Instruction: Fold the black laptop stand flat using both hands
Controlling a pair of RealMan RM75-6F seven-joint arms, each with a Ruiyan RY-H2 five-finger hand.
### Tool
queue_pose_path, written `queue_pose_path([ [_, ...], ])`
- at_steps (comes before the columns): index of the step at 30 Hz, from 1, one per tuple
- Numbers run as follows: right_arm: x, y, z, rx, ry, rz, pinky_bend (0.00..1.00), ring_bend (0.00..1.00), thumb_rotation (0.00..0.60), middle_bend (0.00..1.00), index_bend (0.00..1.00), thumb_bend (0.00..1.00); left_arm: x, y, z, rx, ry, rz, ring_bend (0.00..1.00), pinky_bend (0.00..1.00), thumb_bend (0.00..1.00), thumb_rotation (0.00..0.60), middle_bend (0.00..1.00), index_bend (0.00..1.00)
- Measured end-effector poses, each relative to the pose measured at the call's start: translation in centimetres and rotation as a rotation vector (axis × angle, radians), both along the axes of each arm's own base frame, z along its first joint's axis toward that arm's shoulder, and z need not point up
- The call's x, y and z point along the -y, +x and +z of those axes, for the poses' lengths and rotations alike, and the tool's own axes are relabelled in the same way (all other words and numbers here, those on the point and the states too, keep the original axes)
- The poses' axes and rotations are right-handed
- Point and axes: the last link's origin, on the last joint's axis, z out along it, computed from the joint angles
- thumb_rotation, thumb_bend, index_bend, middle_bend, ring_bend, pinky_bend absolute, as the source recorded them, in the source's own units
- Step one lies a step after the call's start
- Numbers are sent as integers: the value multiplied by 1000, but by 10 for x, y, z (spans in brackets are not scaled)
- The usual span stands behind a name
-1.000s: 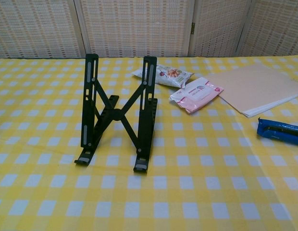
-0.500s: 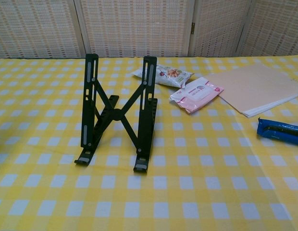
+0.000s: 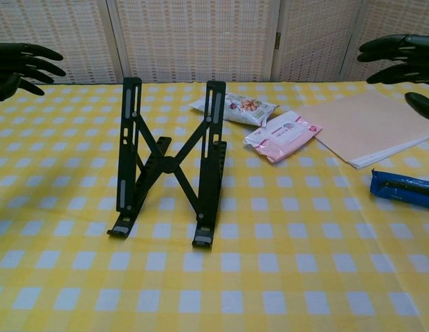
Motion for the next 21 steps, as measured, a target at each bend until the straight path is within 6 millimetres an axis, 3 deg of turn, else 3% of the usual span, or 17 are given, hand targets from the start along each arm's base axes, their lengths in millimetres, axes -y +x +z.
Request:
queue_pose_path([
  [8, 33, 37, -46, 138, 198, -22, 8, 119, 600, 72, 0, 659, -29, 12, -16, 201, -120, 95, 159, 204, 839, 600, 173, 159],
  [14, 53, 49, -71, 160, 238, -28, 8, 102, 600, 62, 0, 659, -50, 19, -32, 277, -182, 136, 179, 209, 839, 600, 198, 168],
  [21, 67, 60, -96, 181, 285, -48, 8, 100, 600, 62, 0, 659, -57, 29, -52, 325, -249, 149, 233, 233, 838, 600, 244, 205],
])
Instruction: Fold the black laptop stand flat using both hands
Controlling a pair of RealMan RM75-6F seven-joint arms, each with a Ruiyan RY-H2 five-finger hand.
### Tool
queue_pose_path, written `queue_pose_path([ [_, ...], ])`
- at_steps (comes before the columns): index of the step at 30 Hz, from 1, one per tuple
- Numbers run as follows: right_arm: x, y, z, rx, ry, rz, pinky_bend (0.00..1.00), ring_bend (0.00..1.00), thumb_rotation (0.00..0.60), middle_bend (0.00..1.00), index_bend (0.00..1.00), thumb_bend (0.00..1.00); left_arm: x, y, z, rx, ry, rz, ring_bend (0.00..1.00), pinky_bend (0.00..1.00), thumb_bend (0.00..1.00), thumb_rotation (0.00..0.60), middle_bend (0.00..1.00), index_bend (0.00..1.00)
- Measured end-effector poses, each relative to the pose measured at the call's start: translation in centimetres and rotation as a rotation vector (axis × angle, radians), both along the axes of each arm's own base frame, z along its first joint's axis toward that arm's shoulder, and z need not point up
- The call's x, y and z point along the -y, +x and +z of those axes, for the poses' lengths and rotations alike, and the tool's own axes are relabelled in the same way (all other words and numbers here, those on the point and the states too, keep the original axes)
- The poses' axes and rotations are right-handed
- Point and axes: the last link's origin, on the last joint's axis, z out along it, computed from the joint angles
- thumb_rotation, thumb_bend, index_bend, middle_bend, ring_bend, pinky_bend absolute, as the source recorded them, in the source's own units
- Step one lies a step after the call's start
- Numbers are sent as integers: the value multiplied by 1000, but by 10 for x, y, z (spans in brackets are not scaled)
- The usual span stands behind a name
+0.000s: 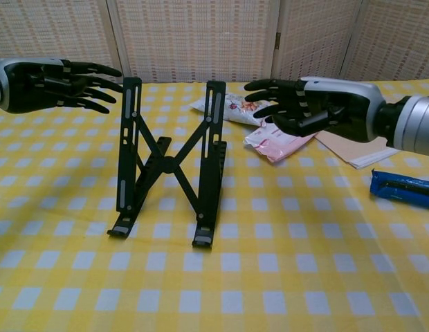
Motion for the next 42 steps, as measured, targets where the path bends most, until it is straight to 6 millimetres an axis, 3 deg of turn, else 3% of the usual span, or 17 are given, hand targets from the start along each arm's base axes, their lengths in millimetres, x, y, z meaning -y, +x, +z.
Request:
queue_pose_path([
  [16, 12, 18, -25, 146, 99, -47, 8, 148, 600, 118, 0, 680, -2, 16, -24, 187, -125, 36, 339, 313, 839, 600, 353, 269],
  [22, 8, 20, -24, 202, 138, -6, 9, 160, 600, 122, 0, 686, -2, 20, -20, 250, -147, 19, 474, 442, 838, 600, 460, 322],
  [25, 3, 20, -21, 221, 152, 31, 9, 165, 600, 126, 0, 687, 1, 20, -17, 266, -149, -1, 485, 479, 839, 600, 484, 339],
  [31, -9, 16, -14, 227, 159, 104, 9, 170, 600, 128, 1, 686, 12, 17, -6, 285, -150, -59, 505, 511, 839, 600, 512, 364],
  [42, -40, 12, -1, 209, 153, 216, 9, 168, 600, 128, 1, 686, 58, 3, 14, 265, -182, -187, 502, 512, 837, 600, 515, 369],
])
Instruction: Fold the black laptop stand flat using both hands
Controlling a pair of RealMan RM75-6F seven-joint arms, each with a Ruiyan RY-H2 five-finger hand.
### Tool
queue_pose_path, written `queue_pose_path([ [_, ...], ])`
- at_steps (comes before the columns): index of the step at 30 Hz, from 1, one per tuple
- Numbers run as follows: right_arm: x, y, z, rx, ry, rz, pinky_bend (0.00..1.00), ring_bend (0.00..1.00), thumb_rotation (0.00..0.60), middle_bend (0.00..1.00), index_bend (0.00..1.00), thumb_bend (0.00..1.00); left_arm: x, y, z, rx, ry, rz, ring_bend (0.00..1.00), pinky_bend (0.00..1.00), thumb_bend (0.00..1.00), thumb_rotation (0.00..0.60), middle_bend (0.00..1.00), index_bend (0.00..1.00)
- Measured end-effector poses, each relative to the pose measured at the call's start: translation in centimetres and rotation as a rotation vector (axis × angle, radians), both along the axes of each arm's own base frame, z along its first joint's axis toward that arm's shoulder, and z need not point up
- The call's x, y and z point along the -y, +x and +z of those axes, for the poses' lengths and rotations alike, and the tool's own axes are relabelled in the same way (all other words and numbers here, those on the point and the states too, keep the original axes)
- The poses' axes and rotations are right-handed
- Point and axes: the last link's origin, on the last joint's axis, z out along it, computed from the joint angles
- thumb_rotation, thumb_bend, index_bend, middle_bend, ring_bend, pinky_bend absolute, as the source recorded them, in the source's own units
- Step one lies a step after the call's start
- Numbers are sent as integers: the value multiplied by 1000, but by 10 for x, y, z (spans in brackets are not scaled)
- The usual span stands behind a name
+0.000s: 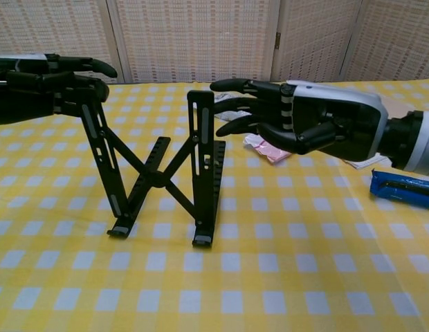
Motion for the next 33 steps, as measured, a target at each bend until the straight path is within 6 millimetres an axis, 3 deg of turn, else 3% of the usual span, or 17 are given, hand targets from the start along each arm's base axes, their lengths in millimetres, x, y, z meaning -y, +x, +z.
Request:
queue_pose_path([
  [5, -9, -2, 1, -21, -13, 26, 9, 168, 600, 128, 1, 687, 14, -5, 6, -17, 0, -31, 499, 512, 837, 600, 515, 369],
  [13, -13, -5, 0, -47, -33, 23, 9, 168, 600, 128, 1, 687, 19, -5, 7, -36, 12, -48, 495, 511, 837, 600, 515, 366],
  [23, -2, 7, -19, -76, -27, 14, 9, 167, 600, 128, 1, 686, 15, -3, 6, -28, 13, -34, 484, 508, 837, 600, 515, 363],
  [33, 2, 6, -43, -85, 30, -36, 8, 167, 600, 128, 2, 686, 12, -1, 5, -22, 17, -19, 481, 508, 837, 600, 515, 362],
])
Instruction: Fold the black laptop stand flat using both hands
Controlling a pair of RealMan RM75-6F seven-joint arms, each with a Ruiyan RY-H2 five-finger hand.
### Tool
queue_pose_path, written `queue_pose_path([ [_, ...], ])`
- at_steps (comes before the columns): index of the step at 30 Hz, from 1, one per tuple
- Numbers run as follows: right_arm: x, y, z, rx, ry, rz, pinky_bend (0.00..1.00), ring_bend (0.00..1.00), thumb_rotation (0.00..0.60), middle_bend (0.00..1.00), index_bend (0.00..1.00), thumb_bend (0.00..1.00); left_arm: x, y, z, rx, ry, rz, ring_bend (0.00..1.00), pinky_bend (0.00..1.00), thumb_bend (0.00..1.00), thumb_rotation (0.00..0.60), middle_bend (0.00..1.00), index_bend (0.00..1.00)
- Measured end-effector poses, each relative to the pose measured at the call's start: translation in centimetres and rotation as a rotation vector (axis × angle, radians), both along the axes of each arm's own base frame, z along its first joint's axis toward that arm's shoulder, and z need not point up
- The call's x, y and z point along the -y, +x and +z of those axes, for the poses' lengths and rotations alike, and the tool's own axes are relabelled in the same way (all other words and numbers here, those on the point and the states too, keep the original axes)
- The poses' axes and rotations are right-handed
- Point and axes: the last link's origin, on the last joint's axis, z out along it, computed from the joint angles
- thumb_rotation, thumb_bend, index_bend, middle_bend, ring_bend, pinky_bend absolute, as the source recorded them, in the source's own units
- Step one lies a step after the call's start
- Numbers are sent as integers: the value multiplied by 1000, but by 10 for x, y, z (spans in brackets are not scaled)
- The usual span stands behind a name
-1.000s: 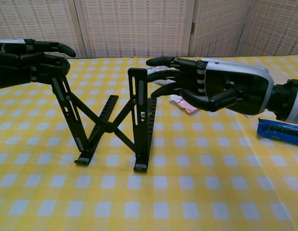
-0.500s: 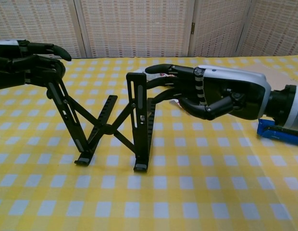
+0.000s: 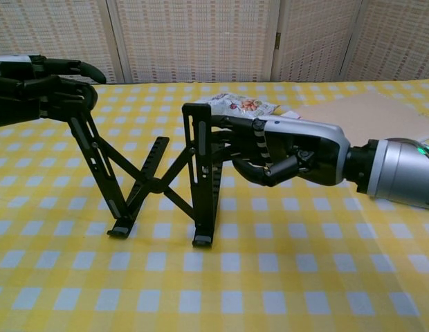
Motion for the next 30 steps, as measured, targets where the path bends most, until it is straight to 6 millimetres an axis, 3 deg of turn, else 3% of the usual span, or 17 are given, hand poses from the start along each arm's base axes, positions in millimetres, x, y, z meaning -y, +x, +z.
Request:
queue_pose_path([
  [11, -8, -11, -23, 3, 83, -64, 9, 166, 600, 128, 1, 687, -6, 2, -3, 6, 3, 13, 474, 506, 837, 600, 515, 355],
  [18, -13, -14, -29, 4, 126, -84, 14, 166, 600, 128, 1, 686, -11, 2, -1, 4, 31, 26, 398, 455, 837, 600, 494, 354],
  [24, -12, -13, -24, 24, 110, -86, 19, 163, 600, 128, 1, 687, -12, -1, -2, -11, 59, 25, 341, 393, 834, 600, 438, 327],
  [30, -7, -13, -6, 27, 68, -70, 18, 163, 600, 128, 1, 686, -13, -10, -2, -80, 125, 12, 266, 316, 818, 600, 351, 250],
])
